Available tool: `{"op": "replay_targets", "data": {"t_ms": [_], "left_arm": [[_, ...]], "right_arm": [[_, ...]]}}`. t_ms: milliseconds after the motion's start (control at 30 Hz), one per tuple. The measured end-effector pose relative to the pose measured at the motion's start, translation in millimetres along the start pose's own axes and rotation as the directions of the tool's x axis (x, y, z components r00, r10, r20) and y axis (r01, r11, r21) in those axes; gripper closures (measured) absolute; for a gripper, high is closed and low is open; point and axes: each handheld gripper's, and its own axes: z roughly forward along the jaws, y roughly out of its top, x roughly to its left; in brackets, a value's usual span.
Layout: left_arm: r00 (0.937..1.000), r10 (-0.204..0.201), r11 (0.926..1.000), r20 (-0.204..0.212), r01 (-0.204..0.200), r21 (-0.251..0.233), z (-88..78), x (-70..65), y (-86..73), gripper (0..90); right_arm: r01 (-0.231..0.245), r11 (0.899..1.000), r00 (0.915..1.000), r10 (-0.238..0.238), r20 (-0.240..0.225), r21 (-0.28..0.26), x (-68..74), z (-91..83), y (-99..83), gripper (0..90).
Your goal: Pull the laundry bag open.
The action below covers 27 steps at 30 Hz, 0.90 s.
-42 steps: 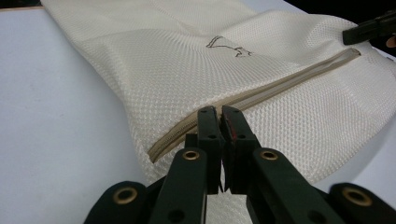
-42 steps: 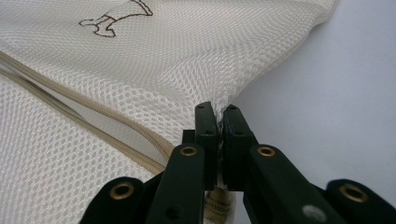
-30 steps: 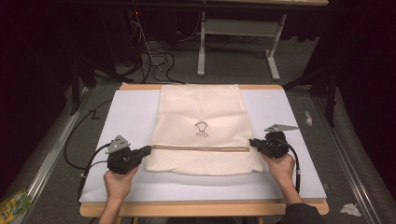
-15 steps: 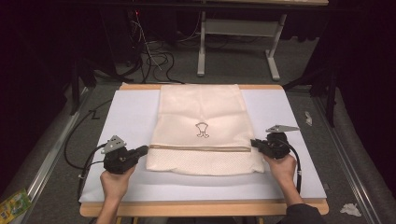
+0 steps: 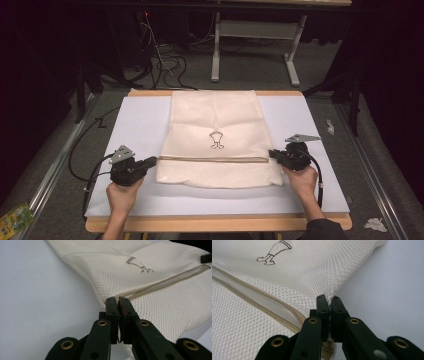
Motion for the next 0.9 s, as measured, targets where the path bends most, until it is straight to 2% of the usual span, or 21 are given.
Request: {"op": "replay_targets", "data": {"t_ms": [367, 600, 900], "left_arm": [[0.9997, -0.025, 0.998, 0.008, 0.024, 0.059, 7.7, 2.3, -5.1, 87.3], [0.9995, -0.03, 0.9964, 0.007, 0.029, 0.079, 10.9, 2.0, -5.6, 87.0], [0.9997, -0.021, 0.9932, -0.015, 0.022, 0.114, 17.1, 0.4, -8.4, 86.5]], "right_arm": [[-0.024, 1.0, 0.9997, 0.024, -0.008, 0.008, -1.3, 3.2, -4.9, 88.0], [-0.033, 0.999, 0.9994, 0.033, -0.013, 0.026, -1.4, 7.2, -8.8, 87.2], [-0.028, 0.998, 0.9994, 0.029, -0.017, 0.062, 0.3, 13.3, -17.0, 85.3]]}}
